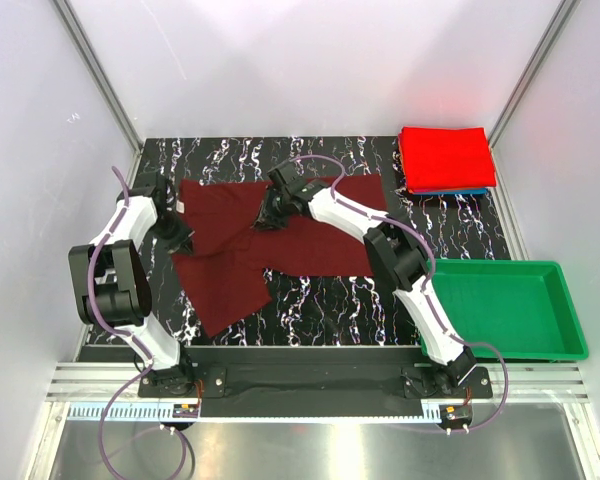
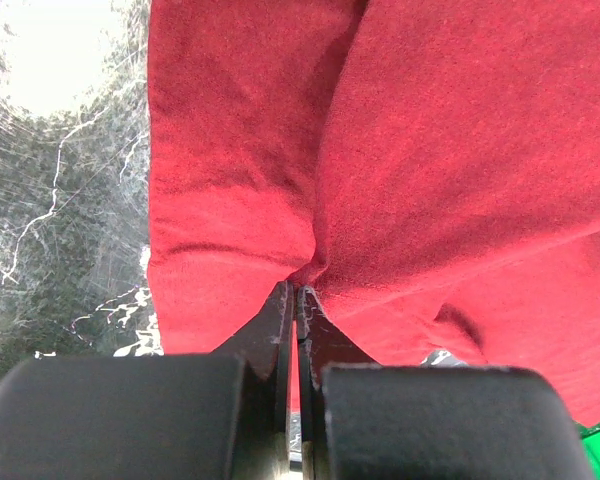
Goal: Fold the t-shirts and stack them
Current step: Fold the tshirt
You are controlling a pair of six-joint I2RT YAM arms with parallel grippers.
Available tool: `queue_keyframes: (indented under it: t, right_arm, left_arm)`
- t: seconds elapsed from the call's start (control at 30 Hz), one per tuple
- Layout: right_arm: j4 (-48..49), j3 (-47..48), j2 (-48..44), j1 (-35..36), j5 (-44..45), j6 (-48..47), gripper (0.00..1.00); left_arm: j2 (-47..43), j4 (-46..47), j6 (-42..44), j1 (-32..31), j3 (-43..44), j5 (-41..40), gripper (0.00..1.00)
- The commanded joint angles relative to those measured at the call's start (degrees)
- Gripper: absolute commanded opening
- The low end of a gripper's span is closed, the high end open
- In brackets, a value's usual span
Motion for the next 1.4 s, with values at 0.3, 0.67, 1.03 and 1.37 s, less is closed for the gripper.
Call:
queue_keyframes:
  t: [0.3, 0.67, 1.03, 1.37]
  right_arm:
    - [-1.9, 2.2, 2.0, 2.7, -2.1, -1.8, 0.29]
    - [-4.4, 3.5, 3.4, 4.0, 0.3, -1.2, 0.29]
    - [-5.8, 7.8, 7.0, 4.5, 0.4, 0.5, 0.28]
    - [-5.5, 9.0, 7.2, 4.5, 0.2, 0.8, 0.23]
  left_arm:
    - [-1.0, 2.9, -0.7, -0.3, -2.0, 0.3, 0.00]
    - [-0.3, 2.8, -0.4, -0.5, -0.6, 0.1, 0.00]
    - [0.4, 3.0, -0.6, -0.9, 0.2, 0.5, 0.00]
    - [0.7, 2.9, -0.7, -1.1, 0.8, 0.4, 0.00]
